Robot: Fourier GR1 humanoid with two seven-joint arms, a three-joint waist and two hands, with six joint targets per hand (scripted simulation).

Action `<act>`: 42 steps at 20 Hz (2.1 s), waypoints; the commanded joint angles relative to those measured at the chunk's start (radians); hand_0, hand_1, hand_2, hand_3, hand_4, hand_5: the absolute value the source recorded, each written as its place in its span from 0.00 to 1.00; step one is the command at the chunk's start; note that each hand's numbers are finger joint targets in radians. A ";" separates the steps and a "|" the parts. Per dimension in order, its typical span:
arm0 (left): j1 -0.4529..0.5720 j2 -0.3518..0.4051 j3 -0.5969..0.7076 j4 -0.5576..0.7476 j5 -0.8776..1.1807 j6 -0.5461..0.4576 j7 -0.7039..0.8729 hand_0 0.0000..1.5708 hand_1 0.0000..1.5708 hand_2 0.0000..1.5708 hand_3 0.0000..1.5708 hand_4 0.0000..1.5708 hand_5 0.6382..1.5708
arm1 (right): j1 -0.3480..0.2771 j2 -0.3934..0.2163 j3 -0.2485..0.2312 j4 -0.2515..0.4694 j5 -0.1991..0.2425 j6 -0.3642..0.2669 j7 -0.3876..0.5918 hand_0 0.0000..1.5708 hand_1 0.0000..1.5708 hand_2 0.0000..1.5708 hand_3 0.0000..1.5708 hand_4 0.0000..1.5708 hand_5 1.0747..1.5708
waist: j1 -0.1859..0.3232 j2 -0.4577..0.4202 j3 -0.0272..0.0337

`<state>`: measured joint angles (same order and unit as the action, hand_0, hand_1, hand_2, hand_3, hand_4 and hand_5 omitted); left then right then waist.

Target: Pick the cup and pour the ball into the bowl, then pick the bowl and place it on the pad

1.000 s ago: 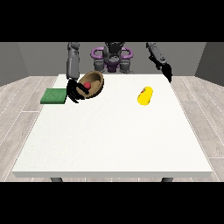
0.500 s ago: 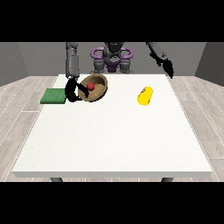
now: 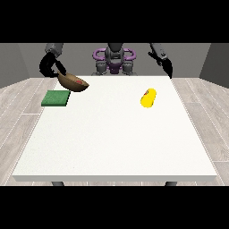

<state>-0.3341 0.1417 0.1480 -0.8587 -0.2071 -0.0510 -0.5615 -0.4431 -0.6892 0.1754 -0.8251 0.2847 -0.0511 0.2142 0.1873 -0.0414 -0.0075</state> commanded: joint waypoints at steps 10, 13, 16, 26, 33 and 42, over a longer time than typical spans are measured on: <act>0.001 0.212 0.183 0.054 0.122 -0.063 -0.220 0.00 0.00 0.00 0.00 0.00 0.03 | -0.092 -0.131 -0.106 -0.022 0.066 0.091 -0.088 1.00 1.00 1.00 0.94 1.00 0.93 | -0.104 0.209 0.0073; -0.053 0.242 0.220 0.048 0.172 -0.105 -0.226 0.00 0.00 0.00 0.00 0.00 0.46 | -0.114 -0.148 -0.171 0.042 0.071 0.003 -0.170 1.00 1.00 1.00 0.98 0.96 1.00 | -0.080 0.312 0.0079; -0.024 0.243 0.228 -0.033 0.203 -0.131 -0.272 0.00 0.00 0.00 0.00 0.49 0.60 | -0.086 -0.167 -0.258 0.178 0.034 -0.056 -0.305 1.00 1.00 1.00 1.00 0.91 0.99 | -0.032 0.374 0.0102; 0.000 0.323 0.300 -0.112 0.298 -0.203 -0.228 0.00 0.00 0.00 0.00 0.55 0.58 | -0.148 -0.085 -0.446 0.349 -0.140 -0.036 -0.398 1.00 1.00 1.00 0.72 0.51 0.63 | -0.048 0.460 0.0110; 0.056 0.333 0.318 -0.169 0.329 -0.218 -0.210 0.00 0.00 0.00 0.00 0.55 0.59 | -0.219 -0.151 -0.595 0.441 -0.270 0.011 -0.325 0.38 0.38 0.42 0.26 0.00 0.52 | -0.059 0.449 0.0100; 0.111 0.299 0.296 -0.191 0.325 -0.211 -0.193 0.00 0.00 0.00 0.00 0.56 0.62 | -0.263 -0.205 -0.615 0.456 -0.302 0.104 -0.271 0.00 0.00 0.28 0.00 0.00 0.44 | -0.064 0.383 0.0080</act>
<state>-0.2409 0.4733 0.4680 -1.0508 0.1391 -0.2848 -0.7503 -0.6796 -0.8840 -0.4316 -0.3683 -0.0008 0.0195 -0.0949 0.1253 0.3728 0.0010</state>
